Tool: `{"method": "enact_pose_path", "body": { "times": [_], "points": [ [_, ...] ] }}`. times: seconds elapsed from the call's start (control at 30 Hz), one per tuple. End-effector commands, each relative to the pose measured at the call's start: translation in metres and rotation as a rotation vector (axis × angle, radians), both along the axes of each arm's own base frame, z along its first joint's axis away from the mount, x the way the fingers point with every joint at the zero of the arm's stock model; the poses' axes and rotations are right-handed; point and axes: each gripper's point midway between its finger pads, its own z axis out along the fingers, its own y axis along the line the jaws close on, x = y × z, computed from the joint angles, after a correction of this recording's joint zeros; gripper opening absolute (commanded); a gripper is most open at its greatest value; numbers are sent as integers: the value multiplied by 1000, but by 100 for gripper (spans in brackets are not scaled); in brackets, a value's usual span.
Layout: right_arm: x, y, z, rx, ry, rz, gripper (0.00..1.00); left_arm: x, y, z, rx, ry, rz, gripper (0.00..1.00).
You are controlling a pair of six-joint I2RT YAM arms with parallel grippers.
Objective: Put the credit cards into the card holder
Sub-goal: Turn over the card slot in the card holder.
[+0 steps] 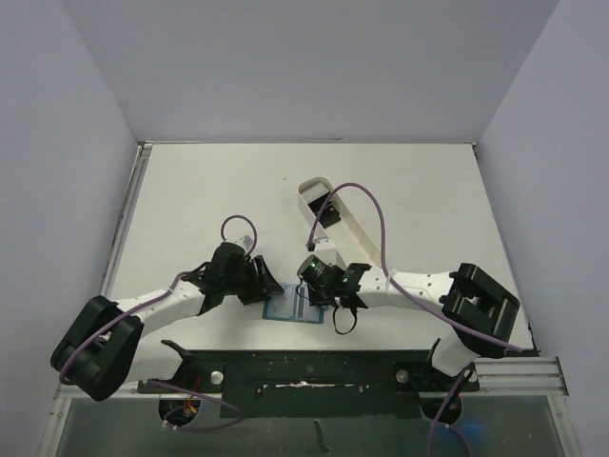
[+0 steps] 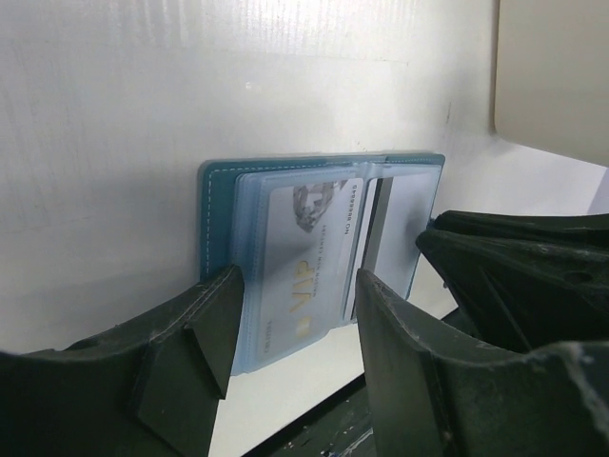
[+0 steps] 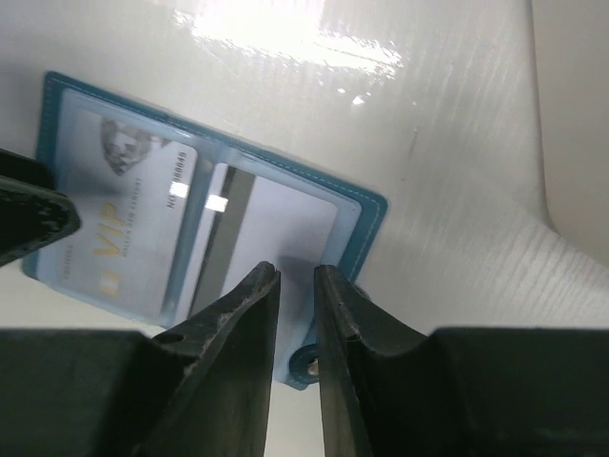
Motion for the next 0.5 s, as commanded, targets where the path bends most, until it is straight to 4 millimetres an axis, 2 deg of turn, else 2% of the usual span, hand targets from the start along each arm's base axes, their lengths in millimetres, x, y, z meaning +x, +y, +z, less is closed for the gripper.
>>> {"method": "enact_pose_path", "body": {
  "times": [0.0, 0.17, 0.3, 0.47],
  "points": [
    [14, 35, 46, 142, -70, 26, 24, 4, -8, 14, -108, -30, -1, 50],
    [17, 54, 49, 190, -58, 62, 23, 2, -5, 14, -114, -29, 6, 50],
    [16, 67, 43, 219, -22, 88, 22, 1, -4, 13, -119, -31, 13, 50],
    [17, 71, 33, 216, 3, 95, 22, -1, -3, 11, -127, -26, 15, 50]
  ]
}}
